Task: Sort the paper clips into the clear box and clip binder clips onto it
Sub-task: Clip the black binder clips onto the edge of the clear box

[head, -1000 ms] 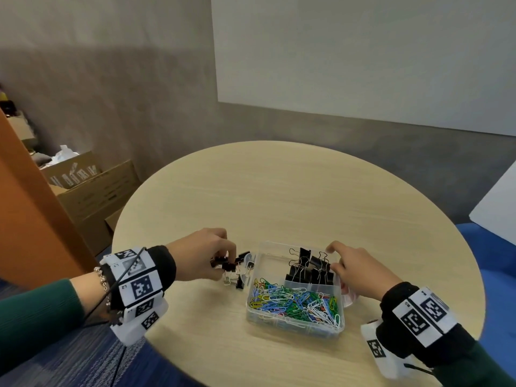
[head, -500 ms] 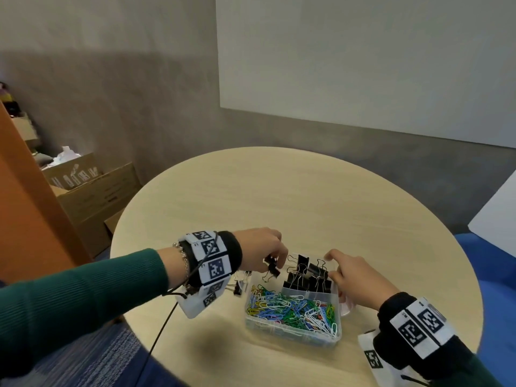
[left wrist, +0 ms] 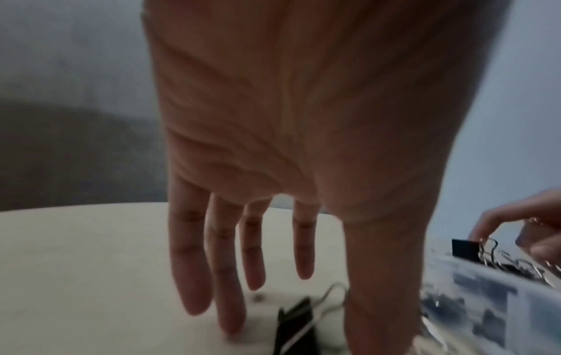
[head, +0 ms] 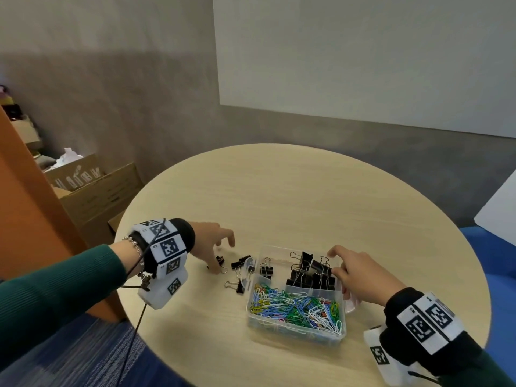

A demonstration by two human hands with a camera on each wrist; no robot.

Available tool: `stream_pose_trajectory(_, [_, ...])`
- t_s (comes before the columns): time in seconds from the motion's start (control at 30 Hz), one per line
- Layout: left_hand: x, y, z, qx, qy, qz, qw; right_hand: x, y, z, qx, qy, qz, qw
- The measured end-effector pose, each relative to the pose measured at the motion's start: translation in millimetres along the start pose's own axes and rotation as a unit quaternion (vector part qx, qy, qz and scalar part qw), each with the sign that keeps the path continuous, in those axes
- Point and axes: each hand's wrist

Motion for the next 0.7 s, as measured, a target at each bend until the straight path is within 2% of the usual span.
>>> stream_pose_trajectory(0.23, [12, 15, -4, -0.057, 0.044, 0.033, 0.997, 0, 1, 0, -0.004, -0.003, 0.007, 1.000])
stream_pose_trajectory(0.4, [5, 1, -3, -0.190, 0.061, 0.034, 0.979, -2, 1, -2, -0.010, -0.006, 0.011, 1.000])
stream_pose_trajectory(0.5, [-17, -7, -5, -0.245, 0.117, 0.036, 0.962, -2, 2, -2, -0.010, -0.010, 0.019, 1.000])
stream_pose_trajectory(0.57, [-34, -9, -8, -0.235, 0.175, 0.047, 0.955, -2, 2, -2, -0.009, -0.009, 0.021, 1.000])
stream_pose_trajectory(0.7, [-61, -7, -15, -0.172, 0.260, 0.030, 0.950, -3, 1, -2, -0.007, -0.010, 0.014, 1.000])
Point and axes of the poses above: each hand's wrist, its own z-axis away from the middle knuckle, its own y-axis out of the palm, x = y × z, and after that the axes turned 10 degrees about y, right-handed
